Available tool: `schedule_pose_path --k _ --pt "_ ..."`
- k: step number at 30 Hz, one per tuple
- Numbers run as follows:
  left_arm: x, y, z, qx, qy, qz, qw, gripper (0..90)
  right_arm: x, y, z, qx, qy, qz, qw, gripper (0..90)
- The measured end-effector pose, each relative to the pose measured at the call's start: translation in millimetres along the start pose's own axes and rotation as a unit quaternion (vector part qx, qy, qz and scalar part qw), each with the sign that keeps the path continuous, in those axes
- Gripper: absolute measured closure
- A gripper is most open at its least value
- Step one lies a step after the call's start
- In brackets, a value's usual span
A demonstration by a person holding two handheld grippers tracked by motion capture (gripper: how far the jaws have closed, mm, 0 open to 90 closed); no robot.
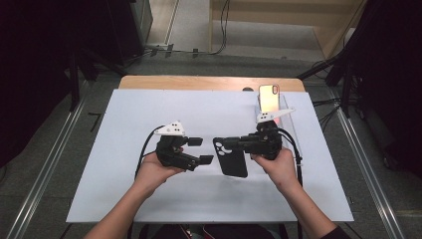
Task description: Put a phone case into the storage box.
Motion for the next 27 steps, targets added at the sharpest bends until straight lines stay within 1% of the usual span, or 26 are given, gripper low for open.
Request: schedule_pose_path --k 2,3,4,5,7,8,9,11,13,14,17,18,20,21,24,25,27 --pt "1.7 1.0 -1.0 -0.011 -0.003 -0.005 0.9999 20.5 -0.4 -1.4 -0.6 0.005 0.004 -0.003 1.0000 78.5" --pt "2.5 1.7 -1.9 -0.016 -0.005 -0.008 0.9998 22.0 -0.6 -2.2 -1.1 0.009 0.003 -0.005 0.9999 78.5" --pt "3.1 1.8 -2.4 -0.018 -0.004 -0.008 0.9998 22.4 -0.8 -3.4 -1.3 0.014 0.004 -0.007 0.9999 78.5" --pt "4.1 2.2 -3.1 -0.027 -0.004 -0.012 0.9996 22.4 -0.9 -4.3 -1.2 0.018 0.004 -0.008 0.9998 78.5" --pt "5.1 3.0 -3.0 -0.035 -0.012 -0.016 0.9992 23.3 -1.3 -6.5 -1.5 0.030 0.005 -0.009 0.9995 78.5" --pt "5.6 3.3 -2.7 -0.037 -0.016 -0.023 0.9989 25.0 -1.4 -7.1 -1.6 0.034 0.005 -0.010 0.9994 78.5" --pt "5.6 3.2 -2.3 -0.040 -0.018 -0.027 0.9987 28.1 -1.4 -8.0 -1.9 0.037 0.003 -0.010 0.9993 78.5" --pt "5.5 2.8 0.0 -0.045 -0.033 -0.038 0.9977 33.4 -1.5 -9.1 -2.3 0.044 0.004 -0.010 0.9990 78.5" --pt "6.0 2.3 0.7 -0.050 -0.032 -0.040 0.9975 41.6 -1.6 -10.5 -2.8 0.051 0.003 -0.010 0.9987 78.5" --pt "6.2 1.9 0.3 -0.048 -0.031 -0.040 0.9975 43.4 -1.6 -10.9 -2.9 0.053 0.003 -0.010 0.9986 78.5" --pt "5.6 1.9 0.2 -0.051 -0.036 -0.041 0.9972 50.6 -1.6 -12.7 -4.2 0.059 0.005 -0.012 0.9982 78.5" --pt "5.6 1.7 0.1 -0.056 -0.033 -0.041 0.9970 54.0 -1.7 -13.1 -4.7 0.061 0.005 -0.014 0.9980 78.5" --pt "5.8 1.2 -0.1 -0.060 -0.034 -0.042 0.9967 55.6 -2.0 -14.6 -5.4 0.066 0.006 -0.015 0.9977 78.5" --pt "5.8 1.2 0.3 -0.058 -0.037 -0.044 0.9967 56.2 -2.2 -15.4 -5.6 0.068 0.005 -0.016 0.9976 78.5" --pt "6.1 1.3 0.4 -0.060 -0.042 -0.046 0.9963 65.5 -2.0 -17.7 -6.4 0.075 0.003 -0.014 0.9971 78.5" --pt "6.2 1.4 0.7 -0.066 -0.043 -0.045 0.9959 68.6 -1.9 -18.1 -6.5 0.077 0.002 -0.014 0.9969 78.5" --pt "6.5 1.8 1.6 -0.067 -0.047 -0.049 0.9954 71.4 -1.9 -18.9 -6.0 0.082 -0.001 -0.012 0.9966 78.5"
Point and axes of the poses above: each handheld gripper's, and its own axes: y roughly backward along the jaws, x roughly out of its top, z roughly to its right, the point moved 3 cm from there along -y, roughly forward along the jaws, and after that the axes turned 5 degrees about y, right-handed, at the moved point
